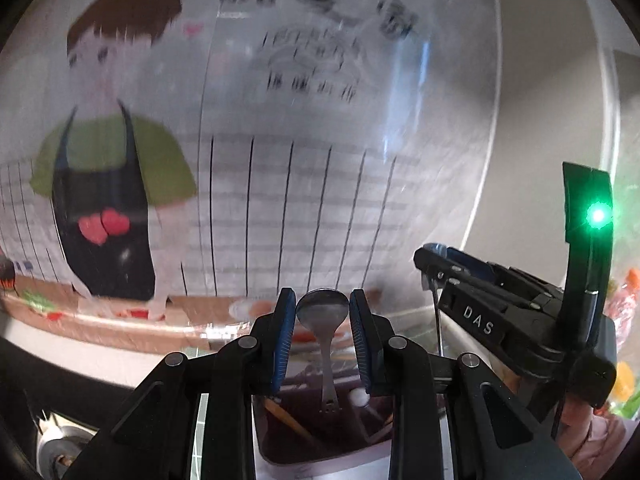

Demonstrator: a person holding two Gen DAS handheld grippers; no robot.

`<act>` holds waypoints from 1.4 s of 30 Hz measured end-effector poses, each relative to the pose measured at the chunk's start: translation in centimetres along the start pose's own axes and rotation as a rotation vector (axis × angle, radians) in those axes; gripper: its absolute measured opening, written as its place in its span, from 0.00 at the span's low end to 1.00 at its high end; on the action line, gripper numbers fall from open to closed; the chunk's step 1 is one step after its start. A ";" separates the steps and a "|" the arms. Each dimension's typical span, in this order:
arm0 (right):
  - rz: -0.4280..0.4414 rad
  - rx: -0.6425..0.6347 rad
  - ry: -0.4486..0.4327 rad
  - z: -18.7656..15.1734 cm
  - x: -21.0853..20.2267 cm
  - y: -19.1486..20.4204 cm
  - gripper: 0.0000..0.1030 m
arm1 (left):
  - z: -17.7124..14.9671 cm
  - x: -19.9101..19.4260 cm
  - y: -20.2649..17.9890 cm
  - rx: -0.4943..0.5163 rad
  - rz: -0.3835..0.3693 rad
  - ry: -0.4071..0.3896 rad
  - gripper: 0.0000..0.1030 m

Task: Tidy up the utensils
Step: 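Lift the metal spoon and slotted spatula up over the purple holder, then lower both utensils into the holder and open both tools, then grasp the dark spoon with the left tool while the right tool grasps the blue spatula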

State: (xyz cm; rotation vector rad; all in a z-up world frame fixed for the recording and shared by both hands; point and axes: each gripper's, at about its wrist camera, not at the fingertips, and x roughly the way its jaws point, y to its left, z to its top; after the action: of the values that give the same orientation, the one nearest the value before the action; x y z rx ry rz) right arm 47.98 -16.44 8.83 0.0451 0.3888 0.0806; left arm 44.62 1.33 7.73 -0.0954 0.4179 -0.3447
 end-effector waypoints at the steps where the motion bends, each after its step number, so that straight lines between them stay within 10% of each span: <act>1: 0.001 0.006 0.008 -0.5 0.7 -0.1 0.28 | -0.4 0.4 0.2 -0.004 0.002 0.011 0.28; 8: 0.022 0.044 0.110 -4.3 4.1 -0.9 0.32 | -3.6 3.6 1.2 -0.024 0.017 0.144 0.31; 11: 0.066 0.055 0.233 -5.6 4.4 -1.5 0.55 | -4.4 3.9 1.1 -0.032 0.025 0.178 0.38; 20: 0.019 -0.052 0.265 -6.0 -4.0 -3.5 0.79 | -5.9 -1.5 -2.0 -0.014 0.053 0.192 0.49; 29: -0.060 -0.206 0.340 -10.2 -13.1 -6.3 0.83 | -13.0 -4.8 -7.1 -0.004 -0.004 0.338 0.54; 42: -0.042 -0.262 0.560 -19.3 -15.8 -9.4 0.81 | -24.6 -6.3 -15.7 0.140 -0.222 0.640 0.54</act>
State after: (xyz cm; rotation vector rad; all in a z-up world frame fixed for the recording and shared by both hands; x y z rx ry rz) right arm 26.74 -26.59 -3.63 -0.2503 0.9346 0.1018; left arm 24.20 -11.70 -9.75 0.1114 1.0179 -0.6241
